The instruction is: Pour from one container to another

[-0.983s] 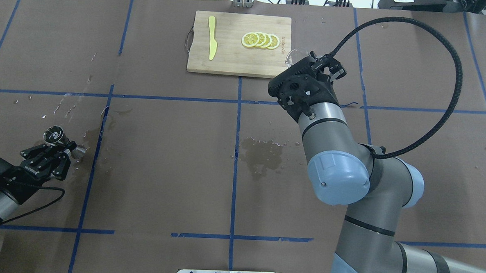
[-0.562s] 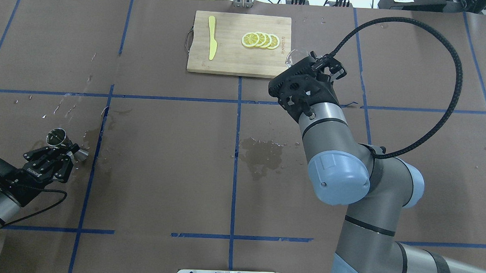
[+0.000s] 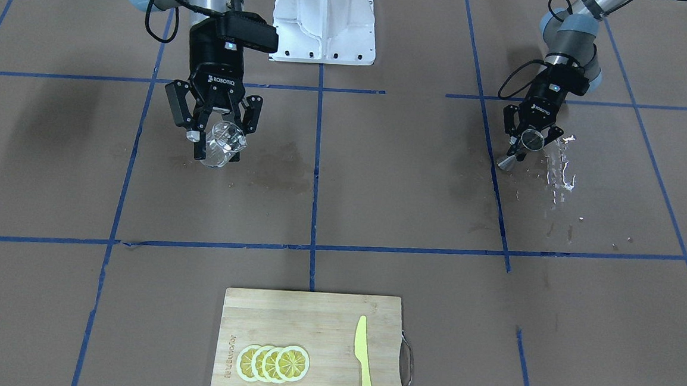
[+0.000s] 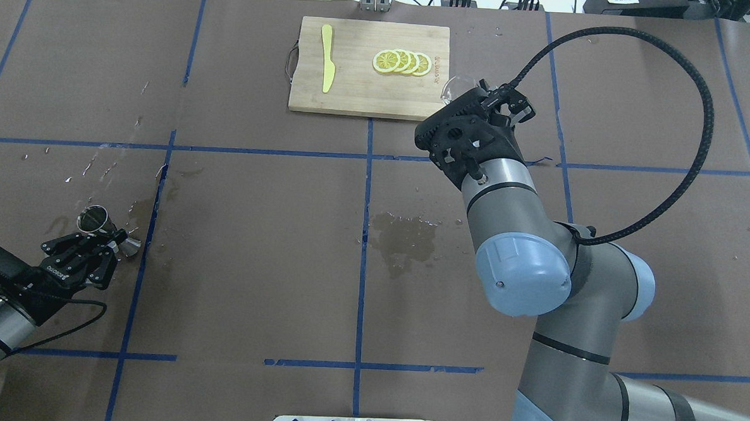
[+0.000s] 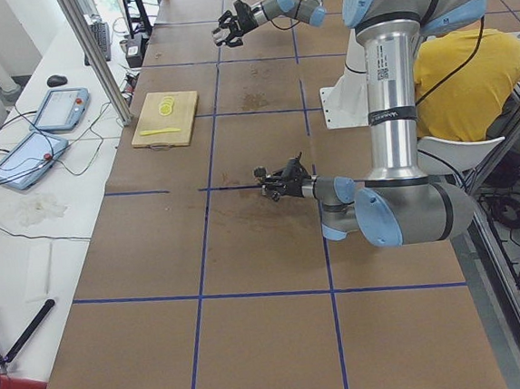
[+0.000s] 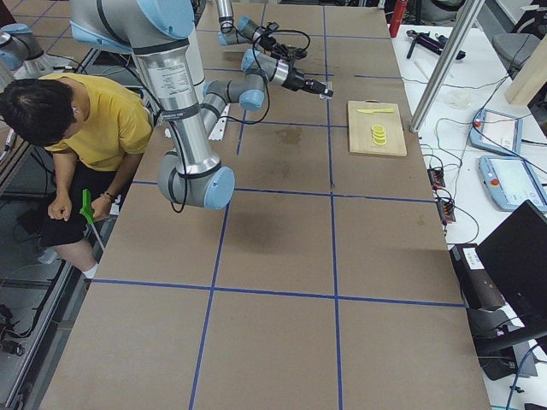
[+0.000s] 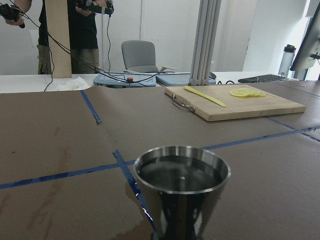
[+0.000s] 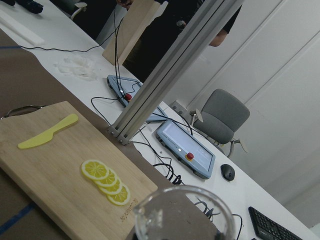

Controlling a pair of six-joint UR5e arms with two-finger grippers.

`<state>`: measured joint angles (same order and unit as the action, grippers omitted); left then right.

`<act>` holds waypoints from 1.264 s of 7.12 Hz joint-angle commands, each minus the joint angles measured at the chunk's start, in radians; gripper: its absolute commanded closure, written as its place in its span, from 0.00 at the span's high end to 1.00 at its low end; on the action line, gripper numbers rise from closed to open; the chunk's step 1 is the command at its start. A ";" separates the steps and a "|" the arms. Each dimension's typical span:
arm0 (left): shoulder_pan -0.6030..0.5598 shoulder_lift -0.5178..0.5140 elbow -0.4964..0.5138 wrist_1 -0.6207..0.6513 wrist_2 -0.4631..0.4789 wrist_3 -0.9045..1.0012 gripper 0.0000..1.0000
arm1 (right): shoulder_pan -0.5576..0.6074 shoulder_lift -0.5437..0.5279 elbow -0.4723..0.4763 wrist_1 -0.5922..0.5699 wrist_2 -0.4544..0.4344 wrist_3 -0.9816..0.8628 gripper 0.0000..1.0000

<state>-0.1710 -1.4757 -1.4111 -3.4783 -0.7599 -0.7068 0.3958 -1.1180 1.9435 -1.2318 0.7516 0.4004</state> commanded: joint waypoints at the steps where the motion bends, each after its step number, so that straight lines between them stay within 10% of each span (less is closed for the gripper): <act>1: 0.001 -0.002 0.001 0.004 0.001 0.003 0.00 | 0.000 0.000 0.000 0.000 0.000 0.000 0.00; 9: 0.007 -0.011 0.011 0.008 0.001 0.015 0.00 | 0.000 0.000 0.000 0.000 0.000 -0.002 0.00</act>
<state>-0.1642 -1.4802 -1.4033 -3.4699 -0.7593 -0.6945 0.3958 -1.1183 1.9435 -1.2318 0.7517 0.3988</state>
